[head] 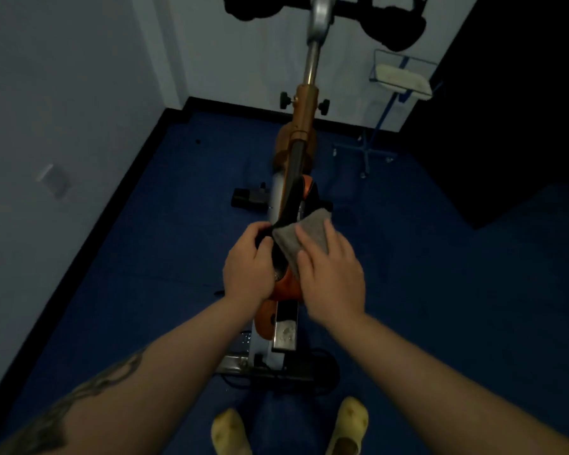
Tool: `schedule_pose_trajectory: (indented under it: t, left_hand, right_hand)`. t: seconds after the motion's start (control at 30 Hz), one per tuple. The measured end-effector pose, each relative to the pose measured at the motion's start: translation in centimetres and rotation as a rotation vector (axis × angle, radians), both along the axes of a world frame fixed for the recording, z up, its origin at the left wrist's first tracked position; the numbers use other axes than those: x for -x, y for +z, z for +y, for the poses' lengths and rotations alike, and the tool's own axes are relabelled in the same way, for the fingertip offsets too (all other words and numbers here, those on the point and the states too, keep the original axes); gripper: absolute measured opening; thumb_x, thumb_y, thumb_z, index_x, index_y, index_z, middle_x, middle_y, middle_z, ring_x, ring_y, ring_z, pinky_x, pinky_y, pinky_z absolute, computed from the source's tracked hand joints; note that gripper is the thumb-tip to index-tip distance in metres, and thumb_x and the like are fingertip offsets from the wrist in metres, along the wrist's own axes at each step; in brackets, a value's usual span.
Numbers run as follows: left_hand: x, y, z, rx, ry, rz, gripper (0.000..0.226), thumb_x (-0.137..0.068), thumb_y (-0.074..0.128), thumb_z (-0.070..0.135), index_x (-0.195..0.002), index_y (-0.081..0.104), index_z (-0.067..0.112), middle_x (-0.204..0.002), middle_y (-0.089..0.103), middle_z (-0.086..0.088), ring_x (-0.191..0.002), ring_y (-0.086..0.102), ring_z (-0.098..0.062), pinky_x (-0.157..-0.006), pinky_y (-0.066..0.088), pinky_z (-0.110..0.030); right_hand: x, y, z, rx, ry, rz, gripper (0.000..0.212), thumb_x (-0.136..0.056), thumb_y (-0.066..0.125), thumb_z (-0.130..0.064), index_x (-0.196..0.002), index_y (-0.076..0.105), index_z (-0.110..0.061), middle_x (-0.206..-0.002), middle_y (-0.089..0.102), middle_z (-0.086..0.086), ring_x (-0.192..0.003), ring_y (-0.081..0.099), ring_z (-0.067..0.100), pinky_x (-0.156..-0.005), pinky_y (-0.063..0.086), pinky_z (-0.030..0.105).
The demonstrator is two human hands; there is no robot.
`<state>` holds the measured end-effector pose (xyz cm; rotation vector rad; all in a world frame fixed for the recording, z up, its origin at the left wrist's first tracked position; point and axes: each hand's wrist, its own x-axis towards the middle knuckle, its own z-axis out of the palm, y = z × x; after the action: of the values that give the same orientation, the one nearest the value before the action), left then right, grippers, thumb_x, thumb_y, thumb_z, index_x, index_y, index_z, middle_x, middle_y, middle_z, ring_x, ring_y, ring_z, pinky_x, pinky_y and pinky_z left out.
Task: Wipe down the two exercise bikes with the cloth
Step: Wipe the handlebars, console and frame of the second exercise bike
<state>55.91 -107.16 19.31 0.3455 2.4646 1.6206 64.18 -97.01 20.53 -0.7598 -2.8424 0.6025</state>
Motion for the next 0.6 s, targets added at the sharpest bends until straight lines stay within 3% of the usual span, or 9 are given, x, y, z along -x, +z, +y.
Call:
schedule_pose_trajectory:
  t: [0.13, 0.27, 0.4, 0.5, 0.6]
  left_hand:
    - [0.0, -0.1, 0.0, -0.011, 0.011, -0.014, 0.026, -0.098, 0.044, 0.019, -0.119, 0.061, 0.021, -0.104, 0.065, 0.006, -0.094, 0.060, -0.013, -0.080, 0.049, -0.035]
    - [0.1, -0.4, -0.1, -0.025, -0.001, 0.019, 0.026, -0.099, 0.044, 0.020, -0.119, 0.060, 0.022, -0.103, 0.063, 0.009, -0.094, 0.058, -0.010, -0.077, 0.045, -0.029]
    - [0.4, -0.4, -0.2, -0.035, -0.031, -0.007, 0.027, -0.099, 0.044, 0.020, -0.121, 0.060, 0.023, -0.100, 0.061, 0.012, -0.095, 0.059, -0.009, -0.078, 0.046, -0.027]
    - [0.0, -1.5, -2.5, -0.175, -0.195, -0.060, 0.034, -0.104, 0.039, 0.025, -0.135, 0.050, 0.023, -0.126, 0.056, 0.010, -0.115, 0.053, -0.002, -0.092, 0.042, -0.015]
    - [-3.1, -4.5, -7.4, -0.201, -0.342, 0.025, 0.050, -0.103, 0.032, 0.031, -0.151, 0.025, 0.023, -0.153, 0.031, 0.016, -0.139, 0.029, 0.003, -0.112, 0.024, -0.012]
  right_hand:
    - [1.8, 0.1, 1.8, 0.172, -0.087, 0.029, 0.039, -0.099, 0.036, -0.048, -0.136, 0.047, -0.049, -0.159, 0.021, -0.013, -0.136, 0.035, 0.015, -0.094, 0.042, 0.034]
    - [-2.4, -1.0, -1.4, 0.078, -0.089, 0.294, 0.037, -0.099, 0.045, -0.043, -0.135, 0.053, -0.037, -0.155, 0.029, -0.011, -0.143, 0.026, 0.011, -0.109, 0.031, 0.027]
    - [-4.8, -1.5, -2.2, 0.182, -0.166, 0.481, 0.035, -0.097, 0.052, -0.029, -0.129, 0.061, -0.019, -0.142, 0.046, -0.007, -0.138, 0.038, 0.009, -0.113, 0.031, 0.025]
    - [-6.5, -1.8, -2.1, 0.363, -0.257, 0.575, 0.031, -0.096, 0.056, -0.021, -0.126, 0.063, -0.018, -0.139, 0.053, -0.003, -0.131, 0.042, -0.004, -0.108, 0.033, 0.014]
    - [-9.4, -3.2, -2.4, 0.434, -0.322, 0.591, 0.034, -0.095, 0.052, -0.028, -0.128, 0.061, -0.022, -0.135, 0.058, -0.003, -0.129, 0.044, -0.007, -0.108, 0.035, 0.015]
